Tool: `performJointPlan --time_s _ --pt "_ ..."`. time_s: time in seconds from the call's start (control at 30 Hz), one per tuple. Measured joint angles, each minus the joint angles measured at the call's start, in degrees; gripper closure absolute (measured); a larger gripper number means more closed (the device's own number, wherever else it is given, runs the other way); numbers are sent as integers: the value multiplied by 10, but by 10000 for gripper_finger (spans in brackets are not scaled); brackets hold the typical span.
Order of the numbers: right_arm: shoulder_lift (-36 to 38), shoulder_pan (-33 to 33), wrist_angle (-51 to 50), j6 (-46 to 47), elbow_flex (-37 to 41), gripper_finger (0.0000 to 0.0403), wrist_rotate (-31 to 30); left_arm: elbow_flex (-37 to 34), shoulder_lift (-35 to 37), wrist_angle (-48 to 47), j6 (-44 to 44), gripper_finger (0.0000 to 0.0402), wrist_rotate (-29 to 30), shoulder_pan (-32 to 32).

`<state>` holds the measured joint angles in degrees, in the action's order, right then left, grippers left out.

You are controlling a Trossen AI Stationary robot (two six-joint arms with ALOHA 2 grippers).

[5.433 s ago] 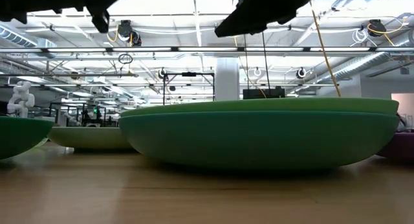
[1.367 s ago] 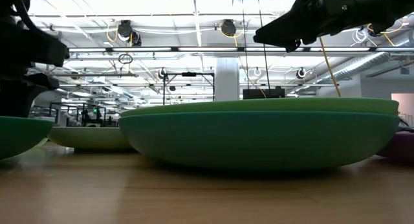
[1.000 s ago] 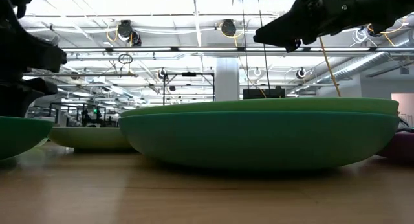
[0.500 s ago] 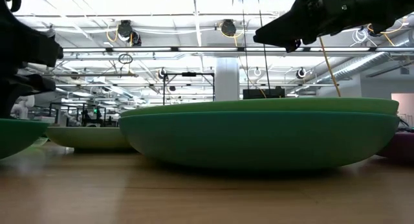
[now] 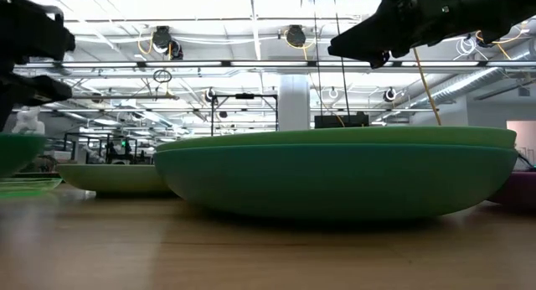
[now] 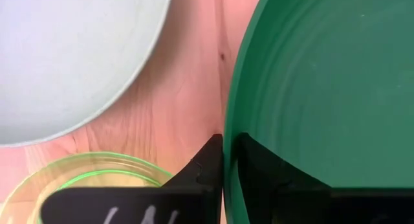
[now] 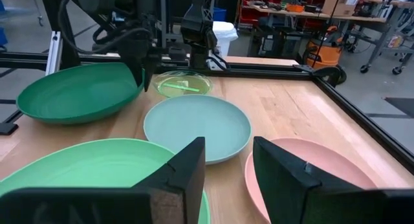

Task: Stack plastic plates
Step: Stack the dark green plate on top of the light green plate

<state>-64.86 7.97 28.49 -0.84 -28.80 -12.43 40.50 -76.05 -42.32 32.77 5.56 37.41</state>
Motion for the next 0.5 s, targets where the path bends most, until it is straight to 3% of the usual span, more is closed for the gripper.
performJointPlan --time_s 0.5 --pt "0 0 0 0 0 280 1 83 20 -97 -13 364 57 10"
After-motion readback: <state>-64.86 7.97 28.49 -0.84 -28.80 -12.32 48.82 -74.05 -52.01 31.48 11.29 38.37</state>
